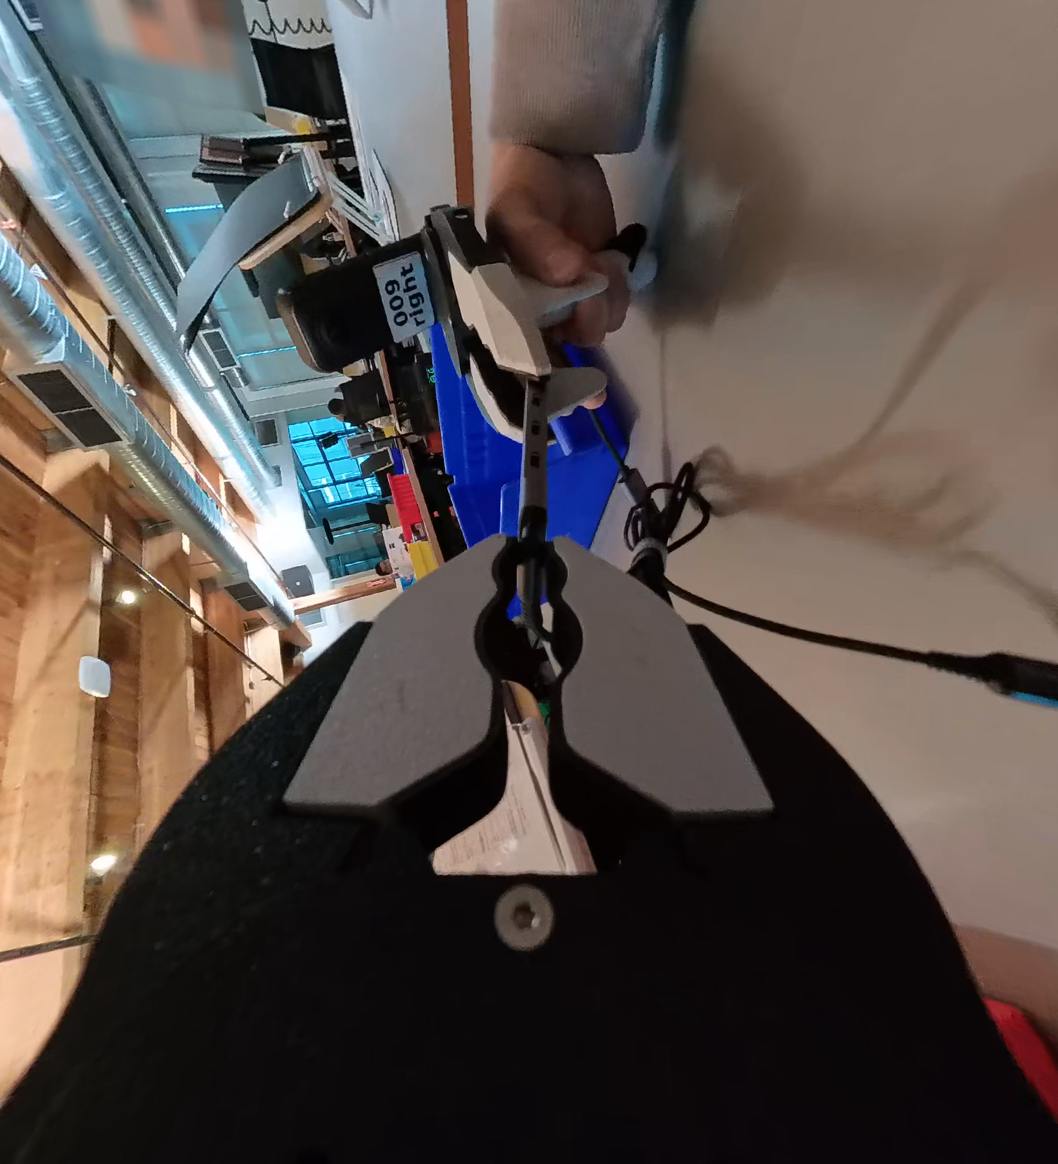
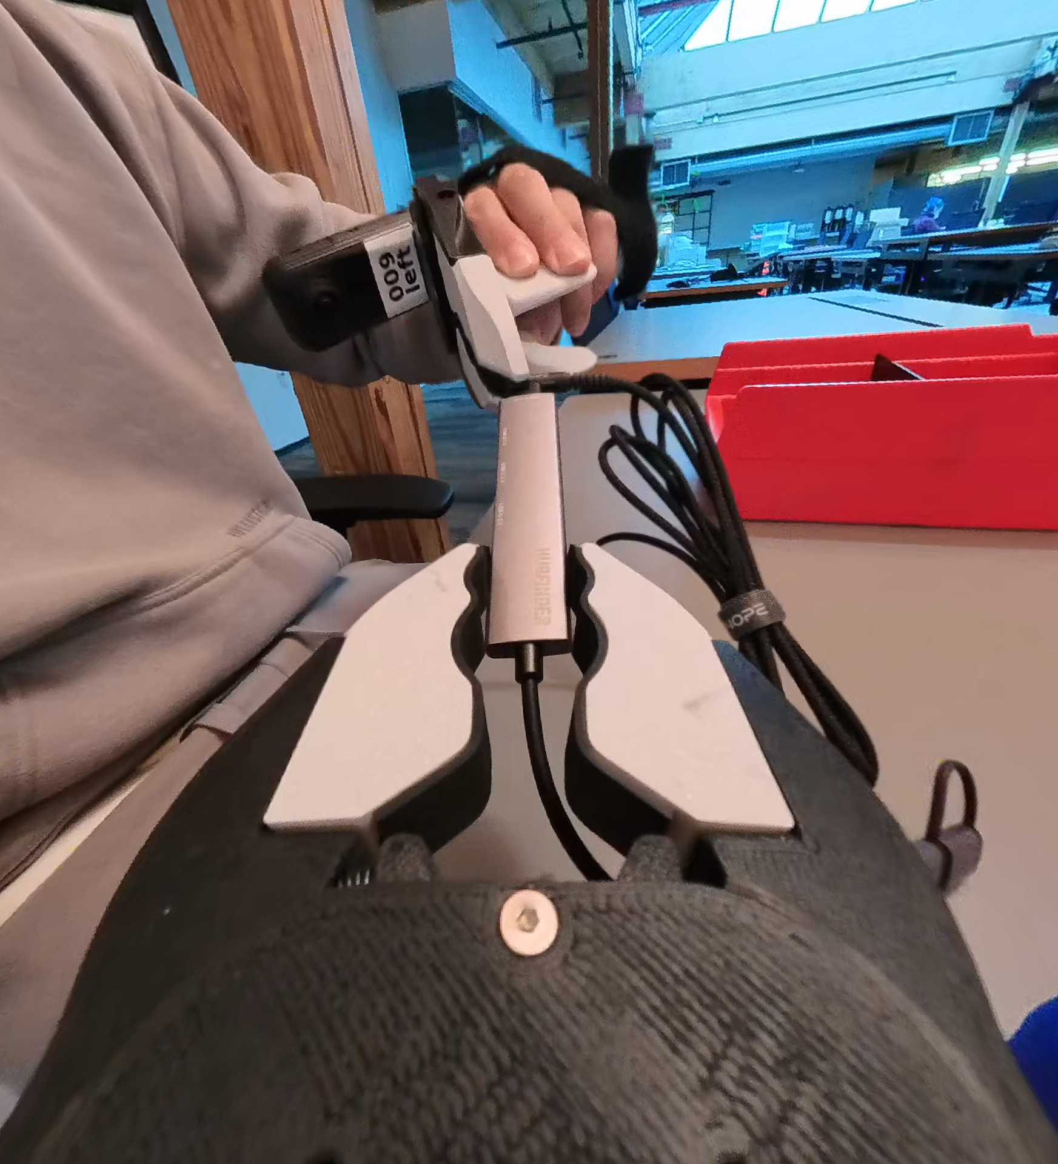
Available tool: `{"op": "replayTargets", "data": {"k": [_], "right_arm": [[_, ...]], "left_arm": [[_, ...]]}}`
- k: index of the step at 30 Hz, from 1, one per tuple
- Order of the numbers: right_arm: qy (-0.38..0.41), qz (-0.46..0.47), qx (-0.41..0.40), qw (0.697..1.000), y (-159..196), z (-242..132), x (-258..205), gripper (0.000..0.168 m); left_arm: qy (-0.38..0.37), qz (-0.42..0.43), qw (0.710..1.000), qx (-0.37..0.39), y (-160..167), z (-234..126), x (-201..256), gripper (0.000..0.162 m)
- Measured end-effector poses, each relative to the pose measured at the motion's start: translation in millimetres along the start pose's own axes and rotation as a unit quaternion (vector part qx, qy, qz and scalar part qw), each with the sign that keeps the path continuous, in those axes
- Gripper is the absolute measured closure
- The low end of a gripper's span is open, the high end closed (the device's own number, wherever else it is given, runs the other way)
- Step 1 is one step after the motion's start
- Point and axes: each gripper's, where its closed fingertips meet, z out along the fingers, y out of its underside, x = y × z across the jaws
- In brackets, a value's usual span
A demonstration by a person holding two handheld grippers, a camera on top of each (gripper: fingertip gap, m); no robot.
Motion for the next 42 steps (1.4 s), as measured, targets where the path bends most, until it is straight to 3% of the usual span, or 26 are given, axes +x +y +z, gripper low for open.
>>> {"op": "replayTargets", "data": {"k": [7,24,36,42], "right_arm": [[-0.011,0.009,0.007,1.0,-1.6,-1.8,-0.7,0.144],[-0.024,0.035,0.013,0.999,-2.6,-3.2,1.7,0.144],[-0.042,0.028,0.054,0.997,-11.9,-11.9,-3.2,0.144],[-0.057,0.034,0.037,0.997,-8.3,-8.2,-5.9,0.144]], "left_arm": [[0.017,-0.043,0.999,0.018,-2.5,1.1,5.4,0.155],[0.036,-0.028,0.998,0.032,-10.9,3.8,18.9,0.155],[-0.012,-0.044,0.998,0.045,-18.7,7.0,5.5,0.155],[-0.021,-0.034,0.998,0.052,-18.2,0.5,7.8,0.152]]}}
